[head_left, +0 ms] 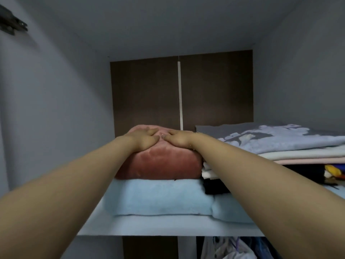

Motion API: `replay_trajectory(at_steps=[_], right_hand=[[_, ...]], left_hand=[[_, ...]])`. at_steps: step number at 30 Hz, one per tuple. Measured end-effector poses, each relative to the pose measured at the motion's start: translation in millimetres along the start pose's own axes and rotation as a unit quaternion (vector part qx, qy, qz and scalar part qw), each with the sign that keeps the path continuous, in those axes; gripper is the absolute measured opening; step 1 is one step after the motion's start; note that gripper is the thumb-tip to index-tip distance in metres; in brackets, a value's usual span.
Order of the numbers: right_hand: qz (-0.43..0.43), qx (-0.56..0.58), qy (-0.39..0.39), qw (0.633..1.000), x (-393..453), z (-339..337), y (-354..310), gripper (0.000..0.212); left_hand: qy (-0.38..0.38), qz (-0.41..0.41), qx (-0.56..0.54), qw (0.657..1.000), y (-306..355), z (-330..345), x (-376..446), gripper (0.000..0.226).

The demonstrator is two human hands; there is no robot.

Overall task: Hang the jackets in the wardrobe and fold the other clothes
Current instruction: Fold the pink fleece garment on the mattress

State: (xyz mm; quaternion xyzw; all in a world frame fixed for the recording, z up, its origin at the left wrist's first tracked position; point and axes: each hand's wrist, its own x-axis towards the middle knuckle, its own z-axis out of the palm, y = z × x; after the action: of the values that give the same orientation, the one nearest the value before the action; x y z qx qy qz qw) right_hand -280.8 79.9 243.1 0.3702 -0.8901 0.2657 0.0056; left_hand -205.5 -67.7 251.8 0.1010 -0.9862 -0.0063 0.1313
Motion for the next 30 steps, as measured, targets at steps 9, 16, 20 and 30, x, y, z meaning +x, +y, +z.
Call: replay_trajectory(at_steps=[9, 16, 20, 30], right_hand=[[-0.065, -0.266, 0.312, 0.910, -158, -23, -36, 0.062], [0.051, -0.342, 0.379, 0.858, -342, 44, -51, 0.065], [0.128, -0.373, 0.386, 0.834, -444, 87, -69, 0.064], [0.355, -0.456, 0.323, 0.749, -736, 136, -101, 0.065]], left_hand=[[0.286, 0.057, 0.174, 0.940, 28, -30, -114, 0.058], [0.387, 0.145, 0.118, 0.903, 52, 17, -246, 0.066], [0.419, 0.251, 0.014, 0.872, 74, 50, -330, 0.065], [0.329, 0.468, -0.145, 0.808, 235, 100, -528, 0.068]])
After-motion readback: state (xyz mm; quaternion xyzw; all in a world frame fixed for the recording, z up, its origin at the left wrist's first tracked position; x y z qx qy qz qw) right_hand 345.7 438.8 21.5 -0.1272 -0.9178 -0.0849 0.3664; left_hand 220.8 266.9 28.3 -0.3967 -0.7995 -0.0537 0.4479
